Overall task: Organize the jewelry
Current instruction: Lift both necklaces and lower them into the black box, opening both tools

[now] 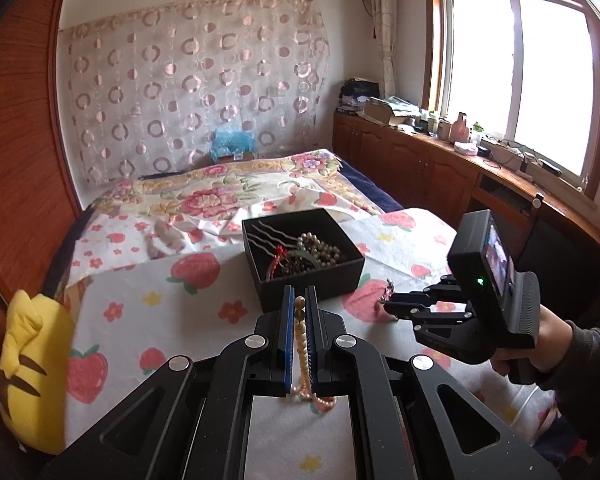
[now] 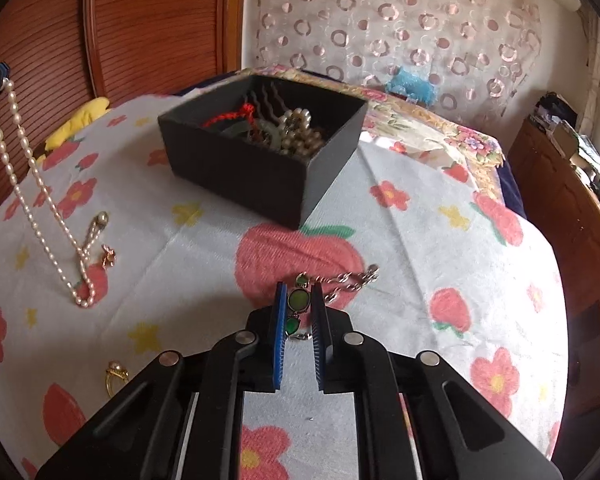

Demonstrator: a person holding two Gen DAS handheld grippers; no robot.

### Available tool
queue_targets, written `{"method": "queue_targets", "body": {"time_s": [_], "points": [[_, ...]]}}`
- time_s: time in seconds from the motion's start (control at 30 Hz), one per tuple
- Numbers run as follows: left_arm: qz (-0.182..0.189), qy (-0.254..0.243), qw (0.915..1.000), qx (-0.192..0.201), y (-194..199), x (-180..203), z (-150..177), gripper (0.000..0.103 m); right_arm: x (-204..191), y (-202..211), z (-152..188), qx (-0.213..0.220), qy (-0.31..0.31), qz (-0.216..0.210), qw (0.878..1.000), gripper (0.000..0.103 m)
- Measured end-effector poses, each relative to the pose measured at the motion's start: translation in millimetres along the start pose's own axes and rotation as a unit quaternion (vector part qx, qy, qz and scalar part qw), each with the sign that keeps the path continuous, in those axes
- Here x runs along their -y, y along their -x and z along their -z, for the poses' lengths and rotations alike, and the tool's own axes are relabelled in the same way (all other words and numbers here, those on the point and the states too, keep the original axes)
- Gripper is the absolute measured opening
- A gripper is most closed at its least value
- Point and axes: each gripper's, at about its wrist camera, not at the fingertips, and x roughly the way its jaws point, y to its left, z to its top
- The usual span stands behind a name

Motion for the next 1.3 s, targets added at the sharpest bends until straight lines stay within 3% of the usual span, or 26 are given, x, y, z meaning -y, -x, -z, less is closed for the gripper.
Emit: {"method": "queue_targets", "body": {"time_s": [0.5,1.3], "points": [[-0.024,-0.022,0.9991,0.029,3.2,4.2,-43.6,0.004,-0.2,61.4,-41.6,0.081,0.003,-0.009,0.997,0.013],[-0.028,-0.038,0.9963,0.072,-13.0,3.5,-129.1,0.004,5.3,78.7,-99.7,0.143,0.016,-0.04,0.989,0.013]]}}
